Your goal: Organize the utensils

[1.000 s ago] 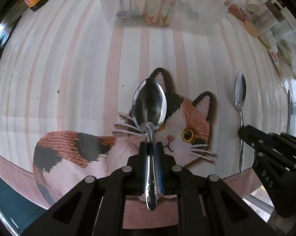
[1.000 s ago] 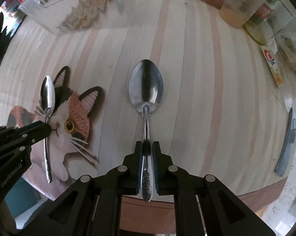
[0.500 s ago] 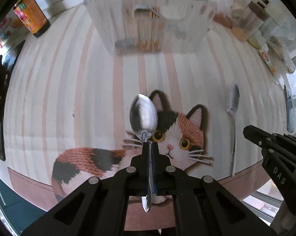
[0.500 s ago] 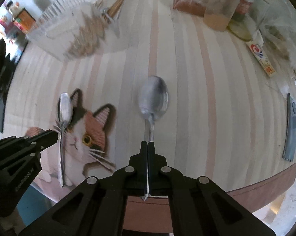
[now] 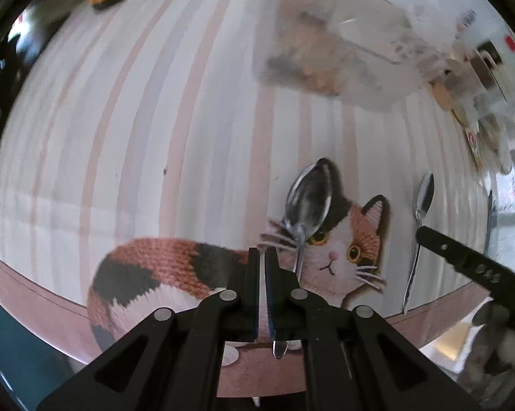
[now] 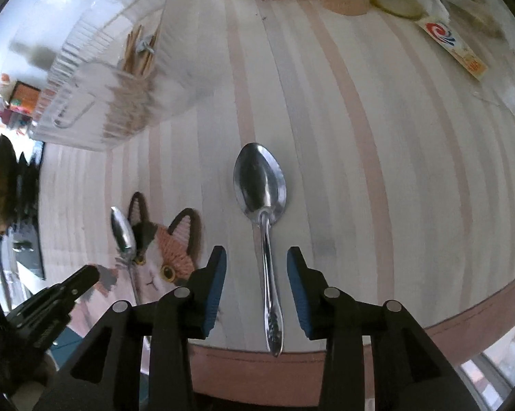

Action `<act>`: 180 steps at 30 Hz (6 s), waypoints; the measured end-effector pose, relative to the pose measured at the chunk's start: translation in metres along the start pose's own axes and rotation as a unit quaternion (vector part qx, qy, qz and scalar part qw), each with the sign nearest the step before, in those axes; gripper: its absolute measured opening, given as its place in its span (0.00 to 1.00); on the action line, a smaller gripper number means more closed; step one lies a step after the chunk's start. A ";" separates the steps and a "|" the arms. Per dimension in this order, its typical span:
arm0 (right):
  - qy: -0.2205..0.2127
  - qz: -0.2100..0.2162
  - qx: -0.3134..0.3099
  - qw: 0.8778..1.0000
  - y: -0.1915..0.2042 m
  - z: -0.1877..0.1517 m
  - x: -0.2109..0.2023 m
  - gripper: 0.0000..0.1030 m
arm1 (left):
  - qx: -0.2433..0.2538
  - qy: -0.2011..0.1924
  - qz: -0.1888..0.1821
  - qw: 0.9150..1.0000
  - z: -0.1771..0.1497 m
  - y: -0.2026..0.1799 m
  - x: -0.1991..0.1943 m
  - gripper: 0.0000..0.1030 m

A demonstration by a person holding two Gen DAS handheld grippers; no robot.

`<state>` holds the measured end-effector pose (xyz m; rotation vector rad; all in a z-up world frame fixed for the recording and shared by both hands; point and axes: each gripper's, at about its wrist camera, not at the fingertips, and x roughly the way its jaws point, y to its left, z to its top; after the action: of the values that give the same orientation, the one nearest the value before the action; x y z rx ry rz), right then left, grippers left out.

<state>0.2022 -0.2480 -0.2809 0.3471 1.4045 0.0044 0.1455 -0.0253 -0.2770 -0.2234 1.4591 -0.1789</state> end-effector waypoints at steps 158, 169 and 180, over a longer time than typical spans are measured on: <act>-0.199 0.073 -0.086 0.973 0.102 0.135 -0.153 0.03 | 0.090 -0.210 0.026 0.973 0.193 -0.098 -0.165 0.03; -0.134 0.073 -0.079 0.985 0.123 0.192 -0.083 0.03 | 0.046 -0.113 0.003 0.992 0.246 -0.069 -0.096 0.04; -0.078 0.067 -0.077 0.992 0.118 0.201 -0.038 0.04 | 0.024 -0.096 0.023 0.995 0.247 -0.054 -0.086 0.05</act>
<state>0.4130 -0.1908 -0.1910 0.3059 1.2149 0.1919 0.3825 -0.0451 -0.1561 -0.1641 1.2663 -0.1502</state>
